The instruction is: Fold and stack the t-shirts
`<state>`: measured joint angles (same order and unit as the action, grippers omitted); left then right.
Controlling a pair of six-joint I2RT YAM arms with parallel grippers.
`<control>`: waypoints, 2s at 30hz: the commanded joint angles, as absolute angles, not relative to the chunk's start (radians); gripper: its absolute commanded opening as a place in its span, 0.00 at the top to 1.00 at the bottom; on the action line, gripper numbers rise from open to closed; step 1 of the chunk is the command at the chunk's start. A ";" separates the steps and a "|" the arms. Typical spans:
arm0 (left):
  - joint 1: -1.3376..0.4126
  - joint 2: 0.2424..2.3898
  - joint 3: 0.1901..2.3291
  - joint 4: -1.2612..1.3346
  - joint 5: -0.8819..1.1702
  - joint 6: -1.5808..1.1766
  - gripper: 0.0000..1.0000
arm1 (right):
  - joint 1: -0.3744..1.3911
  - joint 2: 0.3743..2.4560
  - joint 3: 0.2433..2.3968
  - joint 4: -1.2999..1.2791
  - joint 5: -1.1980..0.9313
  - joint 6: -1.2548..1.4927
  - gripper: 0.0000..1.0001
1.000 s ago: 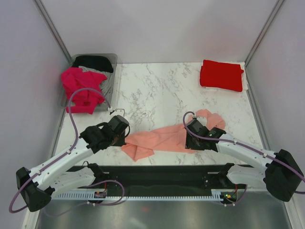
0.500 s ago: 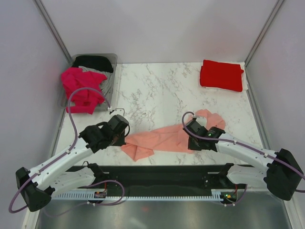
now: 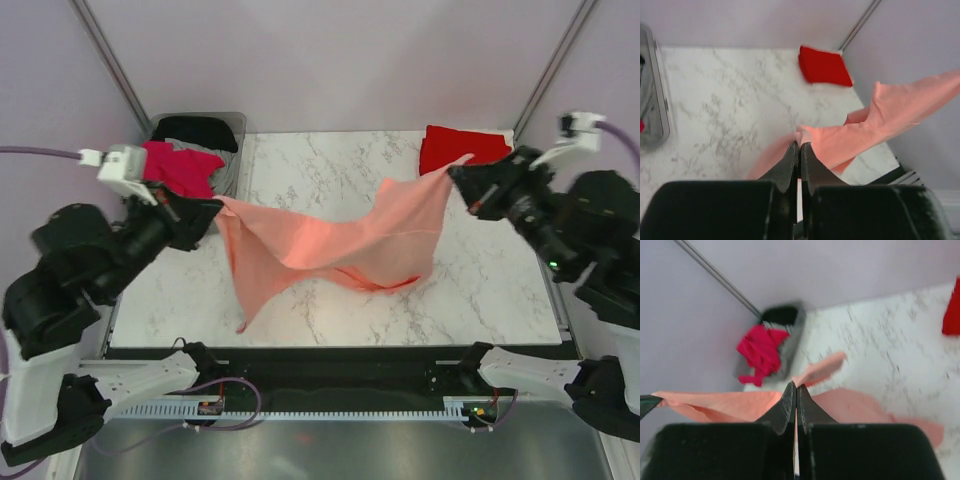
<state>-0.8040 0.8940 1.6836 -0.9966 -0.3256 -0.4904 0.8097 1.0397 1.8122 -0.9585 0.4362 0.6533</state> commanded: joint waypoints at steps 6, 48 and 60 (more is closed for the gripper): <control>-0.801 0.882 2.025 -0.862 -0.258 -0.229 0.98 | 0.815 0.924 2.115 -0.817 0.465 0.374 1.00; -0.181 1.763 1.708 -0.684 -0.045 -0.262 0.24 | 0.328 2.125 2.289 -0.604 0.610 0.196 0.02; -0.225 1.317 1.092 -0.631 0.046 -0.426 0.03 | 0.327 1.486 1.173 -0.434 0.305 0.478 0.02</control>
<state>-0.2089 1.4368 1.2774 -0.6579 -0.0036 -0.3222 0.3244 1.5570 1.3540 -0.4522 0.4179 0.3500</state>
